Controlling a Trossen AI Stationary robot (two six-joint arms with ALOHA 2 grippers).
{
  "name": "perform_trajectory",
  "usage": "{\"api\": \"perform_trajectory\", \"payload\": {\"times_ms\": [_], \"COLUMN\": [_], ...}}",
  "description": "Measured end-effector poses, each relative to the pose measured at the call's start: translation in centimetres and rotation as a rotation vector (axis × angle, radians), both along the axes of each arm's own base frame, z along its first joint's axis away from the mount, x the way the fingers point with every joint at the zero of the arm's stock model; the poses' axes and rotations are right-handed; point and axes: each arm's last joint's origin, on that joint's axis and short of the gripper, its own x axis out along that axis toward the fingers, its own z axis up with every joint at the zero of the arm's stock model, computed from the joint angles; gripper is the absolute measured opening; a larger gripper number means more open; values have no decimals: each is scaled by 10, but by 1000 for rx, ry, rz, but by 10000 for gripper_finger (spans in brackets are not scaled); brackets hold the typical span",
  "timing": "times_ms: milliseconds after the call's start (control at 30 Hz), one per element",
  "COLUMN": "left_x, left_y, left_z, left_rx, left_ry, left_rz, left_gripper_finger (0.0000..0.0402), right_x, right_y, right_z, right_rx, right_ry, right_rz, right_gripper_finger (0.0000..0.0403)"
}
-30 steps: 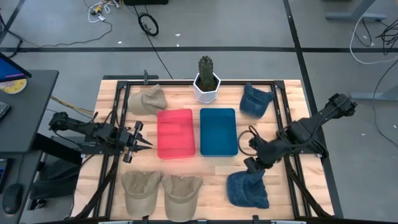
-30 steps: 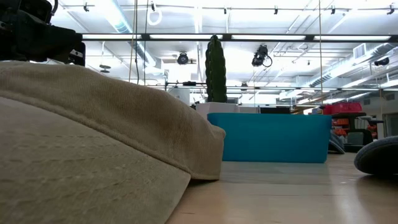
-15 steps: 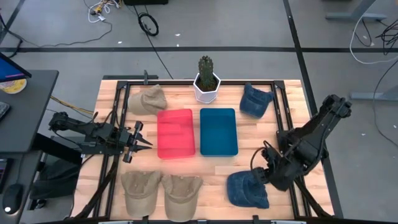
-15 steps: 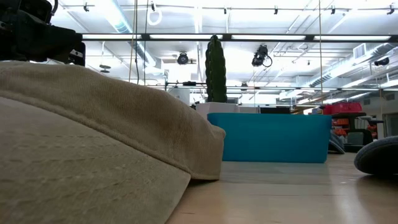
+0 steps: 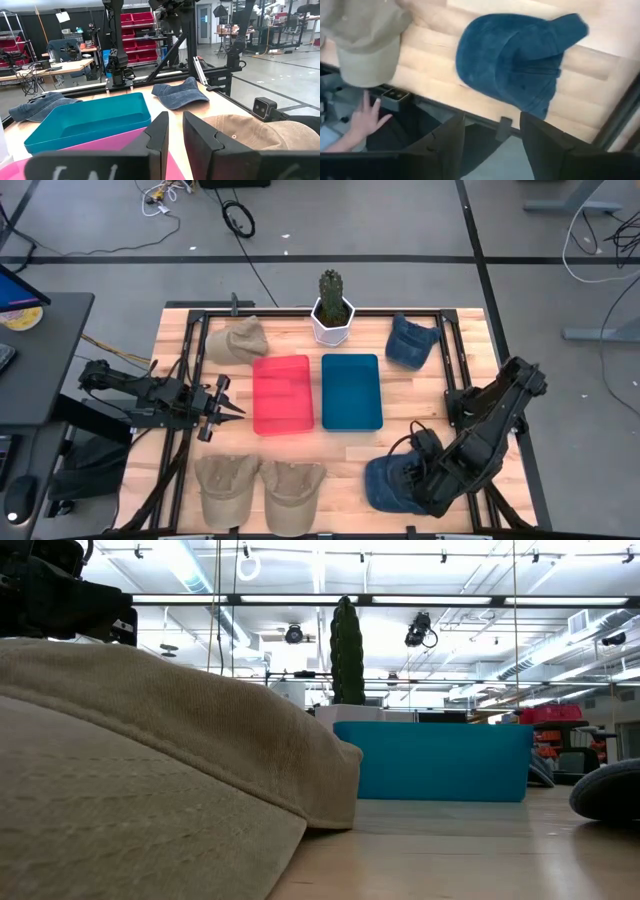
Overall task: Pick & Place hat
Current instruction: Put the bottom gray cap into the blue bin
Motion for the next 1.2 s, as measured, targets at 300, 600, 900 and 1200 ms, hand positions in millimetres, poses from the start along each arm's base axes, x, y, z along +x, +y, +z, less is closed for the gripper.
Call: {"api": "perform_trajectory", "payload": {"times_ms": [300,600,900,1200], "left_x": [0,0,0,0], "left_y": [0,0,0,0], "left_z": [0,0,0,0], "left_rx": [0,0,0,0], "left_ry": [0,0,0,1], "left_rz": [0,0,0,0], "left_gripper_finger": [60,60,60,60], "right_x": [6,21,32,37], "right_y": [5,8,11,8], "right_z": [2,7,-13,-78], "right_rx": [21,68,8,23], "right_ry": [-76,-204,-180,9], "right_rz": [156,247,254,162], "right_gripper_finger": [194,194,194,194]}}
